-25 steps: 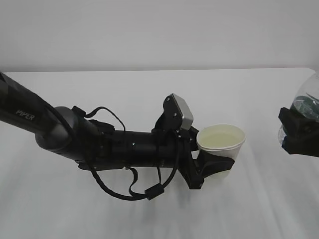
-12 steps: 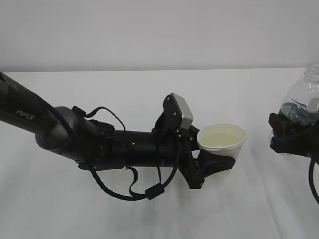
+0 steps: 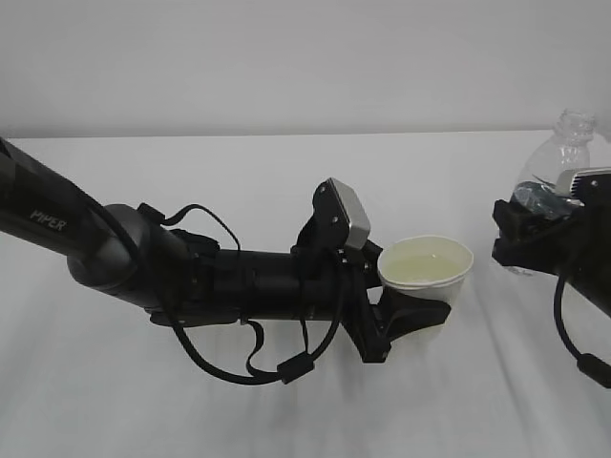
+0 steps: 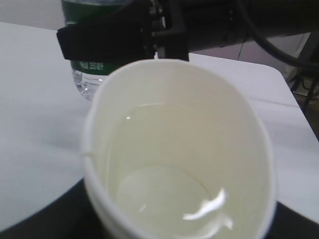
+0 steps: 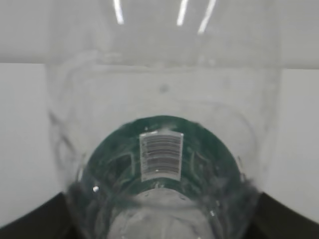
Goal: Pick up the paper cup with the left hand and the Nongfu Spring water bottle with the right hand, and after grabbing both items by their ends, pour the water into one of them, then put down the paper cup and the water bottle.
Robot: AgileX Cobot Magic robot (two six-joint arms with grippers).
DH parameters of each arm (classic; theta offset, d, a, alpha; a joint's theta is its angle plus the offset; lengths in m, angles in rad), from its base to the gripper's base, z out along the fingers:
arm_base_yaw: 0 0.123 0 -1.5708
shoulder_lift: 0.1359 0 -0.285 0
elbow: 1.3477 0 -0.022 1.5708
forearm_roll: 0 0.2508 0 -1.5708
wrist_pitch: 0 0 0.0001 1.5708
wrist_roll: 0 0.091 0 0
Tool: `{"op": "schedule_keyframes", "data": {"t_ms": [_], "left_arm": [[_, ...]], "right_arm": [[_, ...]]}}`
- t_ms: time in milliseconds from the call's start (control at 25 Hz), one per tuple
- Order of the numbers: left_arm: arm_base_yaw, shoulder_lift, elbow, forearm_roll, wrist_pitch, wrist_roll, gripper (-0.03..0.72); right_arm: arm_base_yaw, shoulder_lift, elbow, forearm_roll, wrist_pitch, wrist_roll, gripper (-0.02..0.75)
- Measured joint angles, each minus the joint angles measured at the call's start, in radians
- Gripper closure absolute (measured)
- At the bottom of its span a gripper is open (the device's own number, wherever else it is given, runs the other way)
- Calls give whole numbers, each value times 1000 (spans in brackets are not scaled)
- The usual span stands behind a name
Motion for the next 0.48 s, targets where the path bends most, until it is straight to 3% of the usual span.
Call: {"op": "schedule_keyframes", "data": {"t_ms": [480], "left_arm": [[0, 0, 0, 0, 0, 2, 263]], "right_arm": [[0, 152, -133, -8, 0, 17, 309]]}}
